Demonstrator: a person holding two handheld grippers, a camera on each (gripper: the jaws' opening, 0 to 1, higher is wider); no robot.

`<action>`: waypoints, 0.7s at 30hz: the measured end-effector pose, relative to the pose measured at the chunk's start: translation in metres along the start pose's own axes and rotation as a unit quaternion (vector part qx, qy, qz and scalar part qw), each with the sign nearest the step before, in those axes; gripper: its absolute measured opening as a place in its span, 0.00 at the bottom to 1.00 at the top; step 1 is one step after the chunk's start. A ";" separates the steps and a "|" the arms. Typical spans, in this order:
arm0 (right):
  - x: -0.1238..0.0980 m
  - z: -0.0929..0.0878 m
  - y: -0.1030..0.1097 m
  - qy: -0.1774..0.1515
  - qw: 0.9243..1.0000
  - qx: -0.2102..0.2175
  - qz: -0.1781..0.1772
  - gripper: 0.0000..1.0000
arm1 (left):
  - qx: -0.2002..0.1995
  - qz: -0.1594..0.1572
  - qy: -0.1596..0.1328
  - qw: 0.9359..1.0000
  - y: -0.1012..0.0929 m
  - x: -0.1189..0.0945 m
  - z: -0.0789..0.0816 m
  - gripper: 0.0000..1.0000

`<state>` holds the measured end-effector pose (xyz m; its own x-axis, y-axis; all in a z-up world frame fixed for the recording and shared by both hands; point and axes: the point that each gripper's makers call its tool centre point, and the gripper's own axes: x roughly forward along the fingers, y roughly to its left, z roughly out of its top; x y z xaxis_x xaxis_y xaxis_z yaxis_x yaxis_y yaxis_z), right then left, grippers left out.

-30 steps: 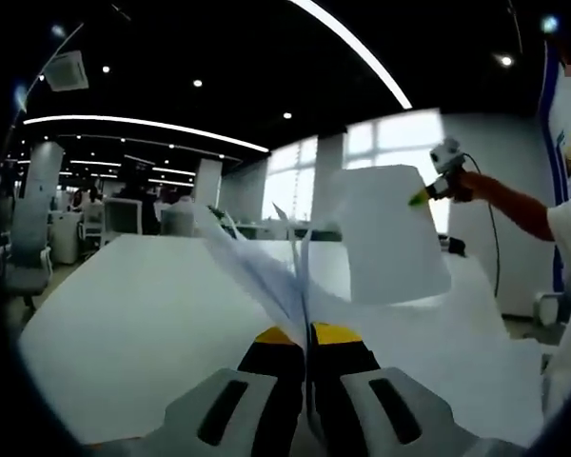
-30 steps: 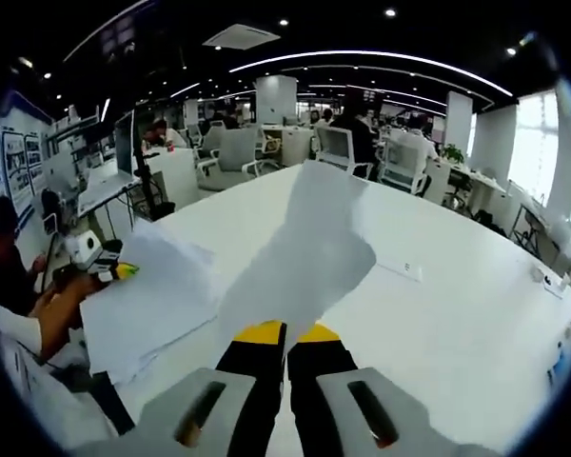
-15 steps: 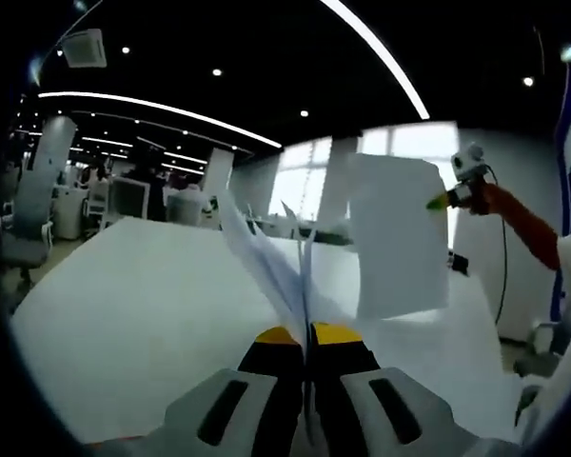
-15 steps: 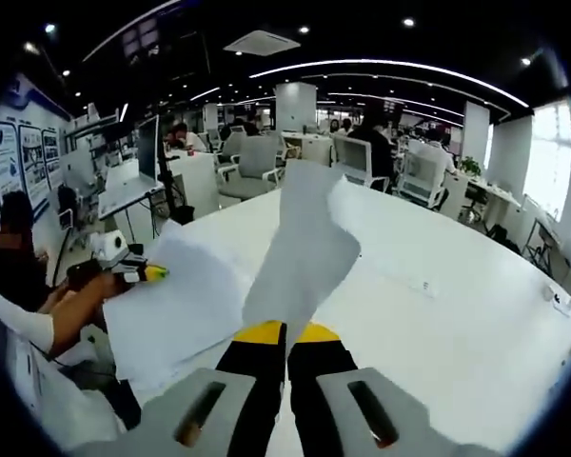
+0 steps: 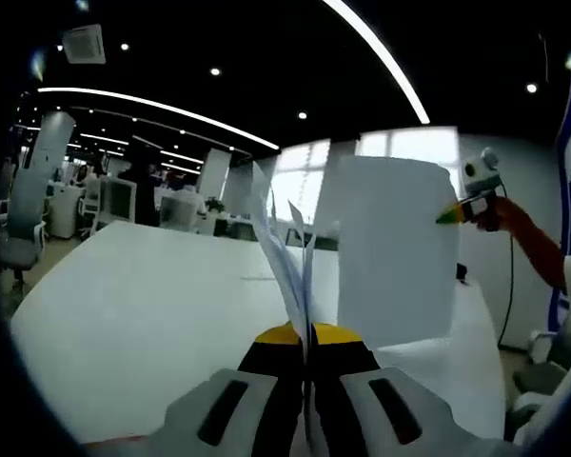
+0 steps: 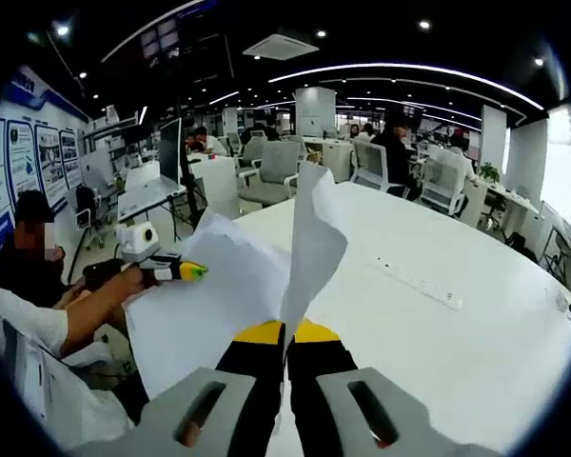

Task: Organize the stack of printing papers by aligning and flattening the scattered papers on the table

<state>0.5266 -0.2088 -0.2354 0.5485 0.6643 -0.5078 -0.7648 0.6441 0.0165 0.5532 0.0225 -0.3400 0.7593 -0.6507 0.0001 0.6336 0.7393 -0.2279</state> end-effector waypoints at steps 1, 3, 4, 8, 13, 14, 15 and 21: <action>-0.001 0.001 0.000 -0.001 1.000 -0.002 0.001 0.00 | -0.001 0.002 -0.002 1.000 0.001 0.000 0.000 0.06; -0.004 0.003 0.003 -0.003 1.000 0.003 0.008 0.00 | -0.016 0.003 -0.010 1.000 0.005 0.000 -0.002 0.06; -0.005 0.004 0.003 -0.004 1.000 0.004 0.009 0.00 | -0.022 0.003 -0.012 1.000 0.007 0.000 -0.003 0.06; -0.006 0.007 0.007 -0.011 1.000 0.001 0.011 0.00 | -0.019 0.014 -0.004 1.000 0.014 0.005 -0.018 0.06; -0.001 0.010 0.014 -0.012 1.000 -0.001 0.021 0.00 | -0.057 0.012 -0.015 0.998 0.021 0.005 -0.028 0.06; 0.001 0.009 0.016 -0.010 1.000 -0.001 0.023 0.00 | -0.056 0.011 -0.016 0.998 0.020 0.004 -0.026 0.06; 0.002 0.009 0.017 -0.009 1.000 -0.002 0.025 0.00 | -0.055 0.008 -0.022 0.998 0.020 0.004 -0.025 0.06; 0.010 0.015 0.033 -0.008 0.999 -0.009 0.045 0.00 | -0.072 0.005 -0.025 0.997 0.022 0.002 -0.025 0.06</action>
<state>0.5121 -0.1751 -0.2270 0.4822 0.7258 -0.4907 -0.8172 0.5745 0.0467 0.5652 0.0328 -0.3690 0.7748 -0.6306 0.0456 0.6005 0.7114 -0.3652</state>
